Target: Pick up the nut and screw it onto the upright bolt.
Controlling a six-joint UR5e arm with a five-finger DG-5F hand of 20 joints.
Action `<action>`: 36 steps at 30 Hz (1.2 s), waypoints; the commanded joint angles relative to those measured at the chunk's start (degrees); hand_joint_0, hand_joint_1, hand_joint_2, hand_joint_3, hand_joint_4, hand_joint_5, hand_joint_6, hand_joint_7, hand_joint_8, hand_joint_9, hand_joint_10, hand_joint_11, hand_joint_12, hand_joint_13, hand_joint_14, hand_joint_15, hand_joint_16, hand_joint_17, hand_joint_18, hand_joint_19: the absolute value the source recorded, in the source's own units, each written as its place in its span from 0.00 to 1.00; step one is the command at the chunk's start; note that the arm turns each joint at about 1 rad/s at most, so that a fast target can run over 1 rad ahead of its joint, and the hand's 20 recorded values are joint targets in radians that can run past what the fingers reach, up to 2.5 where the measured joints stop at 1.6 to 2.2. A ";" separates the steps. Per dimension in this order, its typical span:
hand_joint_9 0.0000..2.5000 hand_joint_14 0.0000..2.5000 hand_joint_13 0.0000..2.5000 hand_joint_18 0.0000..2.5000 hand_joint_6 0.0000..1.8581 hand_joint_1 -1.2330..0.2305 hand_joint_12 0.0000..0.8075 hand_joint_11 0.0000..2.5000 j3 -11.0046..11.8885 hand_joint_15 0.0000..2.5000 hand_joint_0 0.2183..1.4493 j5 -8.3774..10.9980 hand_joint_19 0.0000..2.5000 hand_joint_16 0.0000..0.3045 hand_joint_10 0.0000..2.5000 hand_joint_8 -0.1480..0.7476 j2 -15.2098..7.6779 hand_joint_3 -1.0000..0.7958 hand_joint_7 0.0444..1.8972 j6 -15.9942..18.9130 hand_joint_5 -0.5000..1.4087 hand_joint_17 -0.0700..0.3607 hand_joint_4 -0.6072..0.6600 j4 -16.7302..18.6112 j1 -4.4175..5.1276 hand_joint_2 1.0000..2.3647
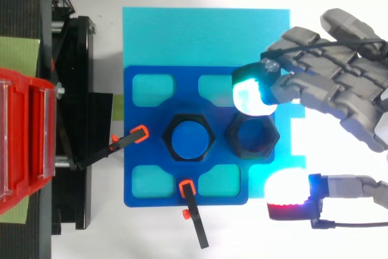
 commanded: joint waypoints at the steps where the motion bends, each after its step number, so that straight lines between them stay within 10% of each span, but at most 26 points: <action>1: 0.17 0.00 0.14 0.04 0.27 0.34 0.43 0.00 0.00 0.00 0.23 1.81 0.00 0.12 0.00 0.49 -0.01 0.28 0.39 0.08 0.14 0.36 0.65 -0.92 0.15 0.00; 8: 0.16 0.00 0.14 0.04 0.27 0.35 0.44 0.00 -1.23 0.00 0.23 4.80 0.00 0.12 0.00 0.50 -0.01 0.28 0.39 0.17 0.14 0.36 0.65 0.83 1.29 0.00; 13: 0.16 0.00 0.14 0.04 0.27 0.35 0.44 0.00 -3.17 0.00 0.22 7.26 0.00 0.13 0.00 0.50 -0.01 0.28 0.39 -1.24 0.14 0.37 0.65 9.53 2.79 0.00; 36: 0.16 0.00 0.14 0.05 0.27 0.35 0.45 0.00 -3.70 0.00 0.22 16.31 0.00 0.13 0.00 0.50 -3.26 0.28 0.39 -5.28 0.14 0.37 0.65 14.72 5.69 0.00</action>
